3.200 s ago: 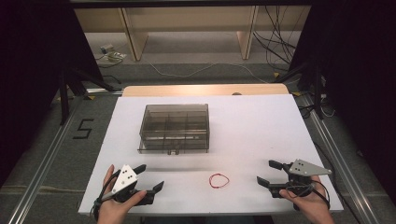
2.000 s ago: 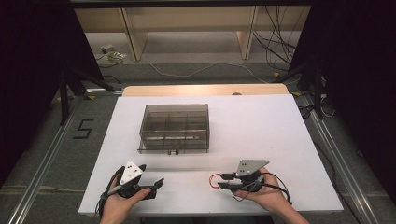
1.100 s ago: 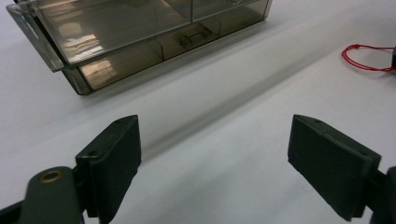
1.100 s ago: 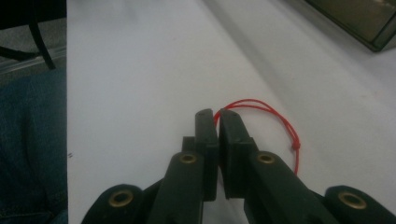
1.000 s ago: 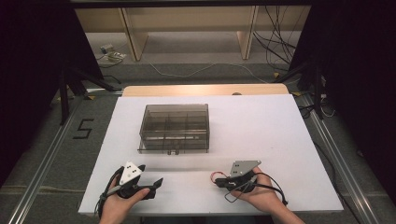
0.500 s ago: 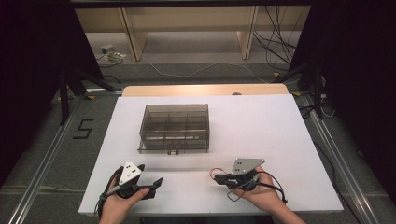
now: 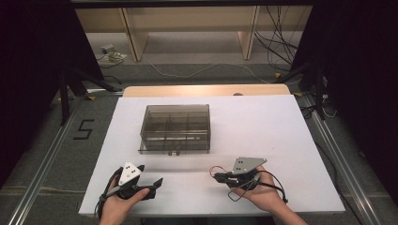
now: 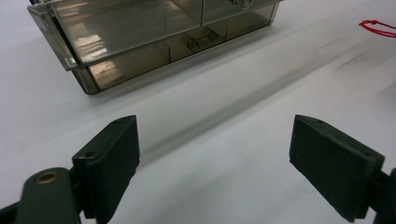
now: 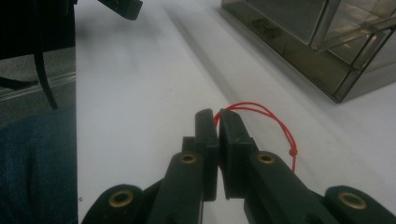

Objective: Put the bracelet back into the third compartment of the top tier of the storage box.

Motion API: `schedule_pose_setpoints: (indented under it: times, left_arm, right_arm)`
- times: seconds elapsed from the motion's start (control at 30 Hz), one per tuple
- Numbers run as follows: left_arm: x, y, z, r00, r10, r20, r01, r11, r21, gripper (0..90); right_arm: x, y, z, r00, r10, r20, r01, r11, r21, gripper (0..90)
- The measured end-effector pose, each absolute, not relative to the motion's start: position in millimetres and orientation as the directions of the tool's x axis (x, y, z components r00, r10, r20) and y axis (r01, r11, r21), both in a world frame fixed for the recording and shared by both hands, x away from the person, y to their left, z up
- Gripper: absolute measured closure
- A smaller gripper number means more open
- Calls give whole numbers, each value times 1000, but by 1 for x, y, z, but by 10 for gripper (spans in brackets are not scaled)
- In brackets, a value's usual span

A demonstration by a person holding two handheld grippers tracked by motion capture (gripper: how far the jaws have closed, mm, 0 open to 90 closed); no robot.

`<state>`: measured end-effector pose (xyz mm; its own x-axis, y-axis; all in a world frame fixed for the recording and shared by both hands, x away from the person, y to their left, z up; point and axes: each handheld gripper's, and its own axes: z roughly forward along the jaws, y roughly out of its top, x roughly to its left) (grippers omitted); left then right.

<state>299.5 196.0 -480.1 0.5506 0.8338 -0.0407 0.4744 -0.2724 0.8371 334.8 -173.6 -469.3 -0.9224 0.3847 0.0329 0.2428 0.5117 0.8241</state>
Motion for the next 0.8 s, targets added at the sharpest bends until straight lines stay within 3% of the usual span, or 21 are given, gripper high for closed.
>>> schedule_pose_setpoints:
  times: [0.8]
  left_arm:
    - [299, 197, -481, 547, 836, -39, 478, -273, 835, 160]
  right_arm:
    - [338, -168, -457, -922, 388, 18, 221, 485, 846, 868]
